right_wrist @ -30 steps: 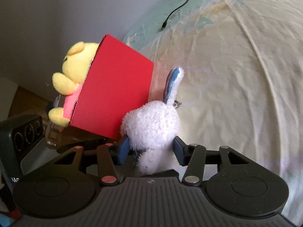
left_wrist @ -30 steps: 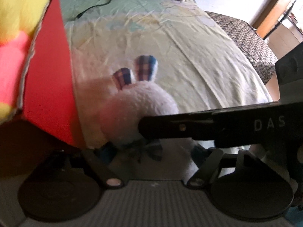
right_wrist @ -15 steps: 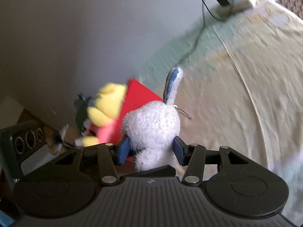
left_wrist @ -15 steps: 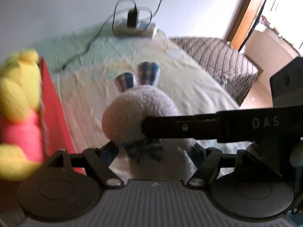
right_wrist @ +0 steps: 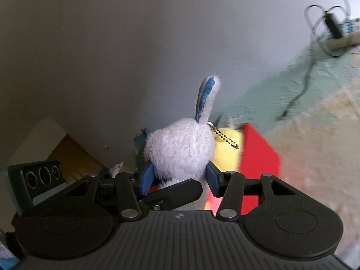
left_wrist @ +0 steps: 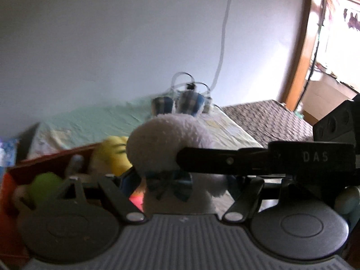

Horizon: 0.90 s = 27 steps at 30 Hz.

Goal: Organize objects
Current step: 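Carry the bunny plush with the right tool over the red box, then lower the bunny plush into the red box beside the tiger plush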

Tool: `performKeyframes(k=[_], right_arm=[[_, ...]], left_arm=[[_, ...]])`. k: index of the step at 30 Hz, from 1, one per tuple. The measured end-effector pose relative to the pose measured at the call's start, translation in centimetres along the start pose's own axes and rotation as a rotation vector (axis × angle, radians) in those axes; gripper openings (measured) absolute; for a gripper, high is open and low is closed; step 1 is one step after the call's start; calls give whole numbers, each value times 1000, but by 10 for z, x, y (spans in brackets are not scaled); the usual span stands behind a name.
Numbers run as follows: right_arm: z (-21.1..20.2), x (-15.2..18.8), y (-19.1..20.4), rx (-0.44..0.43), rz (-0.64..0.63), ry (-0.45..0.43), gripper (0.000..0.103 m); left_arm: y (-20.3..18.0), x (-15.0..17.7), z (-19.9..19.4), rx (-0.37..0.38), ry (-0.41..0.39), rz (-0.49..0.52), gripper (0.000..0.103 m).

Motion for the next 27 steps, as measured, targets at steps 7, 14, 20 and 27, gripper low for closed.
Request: performKeyframes(k=[7, 14, 20, 27], right_arm=[[57, 18, 30, -40, -66, 56, 53], [109, 39, 38, -9, -89, 109, 53], [135, 54, 32, 64, -75, 133, 54], [146, 67, 32, 133, -135, 172, 56]], left_arm=[[47, 0, -23, -88, -40, -35, 75], [96, 15, -26, -151, -15, -77, 75], [127, 27, -11, -145, 33, -119, 77], [140, 43, 6, -147, 89, -121, 79]])
Point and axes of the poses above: each gripper's, at about its wrist camera, not at the fingertips, and z roughly the way its jaws point, y to its left, x to its underside, the point moved 2 cm from there along z, roughly the way its jaws point, and after that the axes turned 11 degrees about -y, right-handed, at the moved point
